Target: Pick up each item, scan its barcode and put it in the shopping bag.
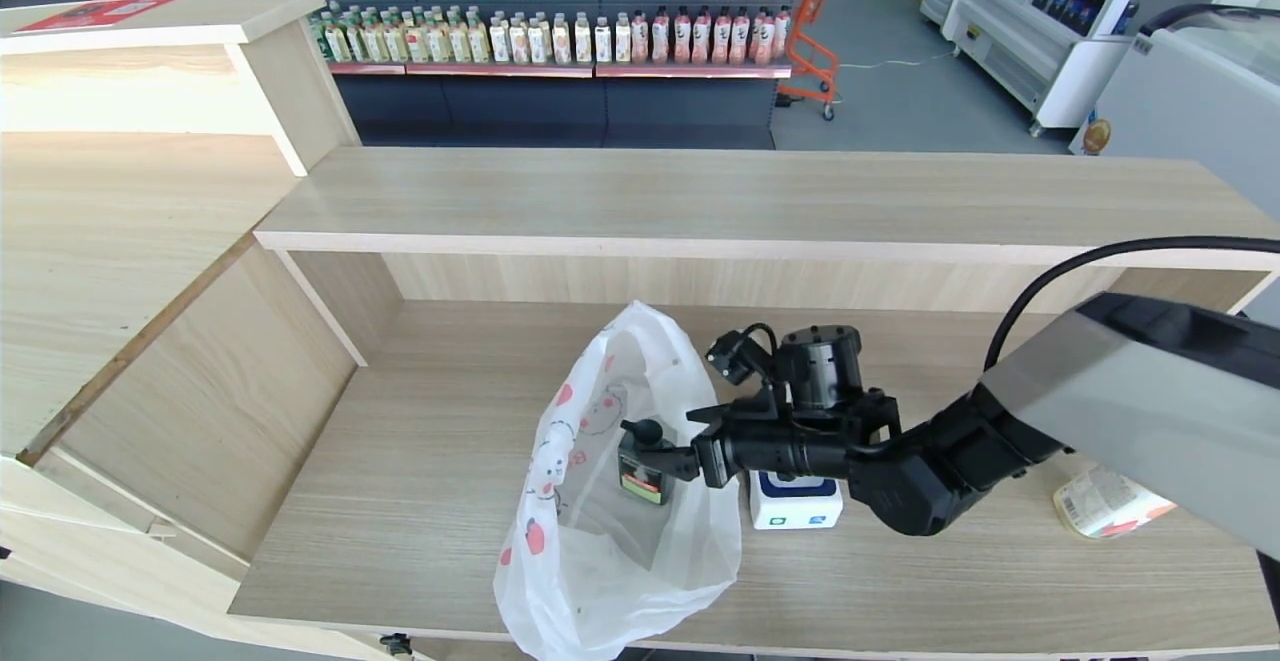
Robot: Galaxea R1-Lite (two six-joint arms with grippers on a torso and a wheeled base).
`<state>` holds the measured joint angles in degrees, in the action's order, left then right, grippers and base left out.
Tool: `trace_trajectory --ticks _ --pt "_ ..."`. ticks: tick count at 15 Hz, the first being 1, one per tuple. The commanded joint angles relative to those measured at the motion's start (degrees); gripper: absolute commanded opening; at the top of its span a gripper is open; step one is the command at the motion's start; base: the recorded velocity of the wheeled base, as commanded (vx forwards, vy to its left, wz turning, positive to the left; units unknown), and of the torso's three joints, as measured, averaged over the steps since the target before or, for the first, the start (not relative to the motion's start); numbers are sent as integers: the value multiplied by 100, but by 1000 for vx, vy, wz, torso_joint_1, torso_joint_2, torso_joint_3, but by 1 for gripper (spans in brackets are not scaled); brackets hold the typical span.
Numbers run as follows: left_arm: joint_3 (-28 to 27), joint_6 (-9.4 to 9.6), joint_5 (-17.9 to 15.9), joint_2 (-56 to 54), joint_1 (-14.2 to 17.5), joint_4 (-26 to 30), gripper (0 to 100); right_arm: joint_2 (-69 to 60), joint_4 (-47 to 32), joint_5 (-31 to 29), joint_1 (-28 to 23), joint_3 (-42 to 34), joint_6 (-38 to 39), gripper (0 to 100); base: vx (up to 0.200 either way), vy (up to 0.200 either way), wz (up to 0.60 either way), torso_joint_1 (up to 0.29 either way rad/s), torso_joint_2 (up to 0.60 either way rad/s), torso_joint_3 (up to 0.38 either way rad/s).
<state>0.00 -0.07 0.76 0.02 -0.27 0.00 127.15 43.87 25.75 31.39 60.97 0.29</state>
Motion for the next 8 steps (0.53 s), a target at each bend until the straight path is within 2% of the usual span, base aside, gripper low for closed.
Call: trace_trajectory --ticks 1,3,4,6,8 --pt "0 -1 4 -2 0 0 100 -577 -169 62 -10 47 533 100 0 0 0 0 0 0" --pt "0 -1 4 -2 0 0 100 -1148 -740 88 -10 3 1456 100 0 0 0 0 0 0" --pt "0 -1 4 -2 0 0 100 -1412 -1048 53 -54 -50 1649 100 0 0 0 0 0 0" --pt "0 -1 4 -2 0 0 100 -1816 -1171 80 -406 -252 2106 100 0 0 0 0 0 0" --pt "0 -1 4 -2 0 0 100 -2062 -1188 88 -713 -357 2124 100 0 0 0 0 0 0"
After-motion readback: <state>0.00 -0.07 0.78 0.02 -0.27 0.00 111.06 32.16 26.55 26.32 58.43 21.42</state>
